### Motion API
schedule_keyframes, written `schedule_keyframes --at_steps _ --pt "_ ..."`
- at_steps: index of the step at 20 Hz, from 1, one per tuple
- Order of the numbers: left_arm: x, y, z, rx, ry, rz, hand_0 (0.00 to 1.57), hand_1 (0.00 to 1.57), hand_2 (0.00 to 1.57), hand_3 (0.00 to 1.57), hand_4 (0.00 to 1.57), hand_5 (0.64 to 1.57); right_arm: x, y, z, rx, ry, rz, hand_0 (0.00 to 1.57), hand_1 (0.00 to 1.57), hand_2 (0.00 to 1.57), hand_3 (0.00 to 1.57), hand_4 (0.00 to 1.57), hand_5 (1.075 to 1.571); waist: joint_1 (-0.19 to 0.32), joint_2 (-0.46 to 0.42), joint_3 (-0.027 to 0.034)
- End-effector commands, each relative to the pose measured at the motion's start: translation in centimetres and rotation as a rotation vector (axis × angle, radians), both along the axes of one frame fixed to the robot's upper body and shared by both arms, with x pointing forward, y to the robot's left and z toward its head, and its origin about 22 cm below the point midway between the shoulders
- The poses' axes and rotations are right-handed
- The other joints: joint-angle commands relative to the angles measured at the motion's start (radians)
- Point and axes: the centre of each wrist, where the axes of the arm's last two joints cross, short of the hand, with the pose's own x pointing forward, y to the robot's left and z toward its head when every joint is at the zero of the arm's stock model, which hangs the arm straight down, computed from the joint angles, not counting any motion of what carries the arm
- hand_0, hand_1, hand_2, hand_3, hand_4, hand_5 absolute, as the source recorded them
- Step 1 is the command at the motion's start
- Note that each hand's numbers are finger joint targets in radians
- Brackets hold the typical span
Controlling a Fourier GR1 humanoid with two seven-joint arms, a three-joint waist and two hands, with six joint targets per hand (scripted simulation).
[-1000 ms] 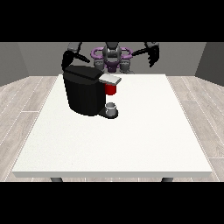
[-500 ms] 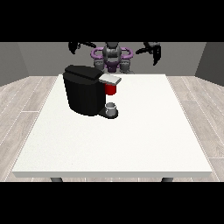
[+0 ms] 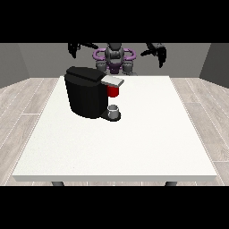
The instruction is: Insert the coffee pod into the coffee machine and close the lid
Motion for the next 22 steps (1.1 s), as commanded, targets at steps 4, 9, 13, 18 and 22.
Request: schedule_keyframes --at_steps 4,9,13,18,22 --pt "-0.5 -0.7 1.9 0.008 -0.081 -0.013 0.00 0.00 0.00 0.00 0.34 1.571 3.2 -0.6 3.6 0.135 0.000 -0.010 0.00 0.00 0.00 0.00 0.09 1.571 0.028 0.100 0.0000" --pt "-1.9 -0.6 3.3 -0.027 -0.111 -0.003 0.00 0.00 0.00 0.00 0.35 1.571 3.2 0.0 1.5 0.144 0.038 -0.002 0.00 0.00 0.00 0.00 0.15 1.571 0.027 0.118 0.0000" --pt "-2.5 1.0 4.5 -0.005 -0.139 -0.012 0.00 0.00 0.00 0.00 0.34 1.571 4.4 0.6 2.7 0.105 0.030 0.010 0.00 0.00 0.00 0.00 0.00 1.571 0.035 0.162 -0.0001" --pt "-2.7 3.4 5.9 0.007 -0.178 0.057 0.00 0.00 0.00 0.00 0.36 1.571 5.4 3.1 4.2 0.112 -0.013 0.125 0.00 0.00 0.00 0.00 0.00 1.571 -0.017 0.197 -0.0003" --pt "-2.4 3.4 7.4 0.002 -0.188 0.108 0.00 0.00 0.00 0.00 0.34 1.571 5.5 6.0 3.2 0.080 -0.007 0.154 0.00 0.00 0.00 0.00 0.00 1.571 -0.027 0.213 -0.0003"
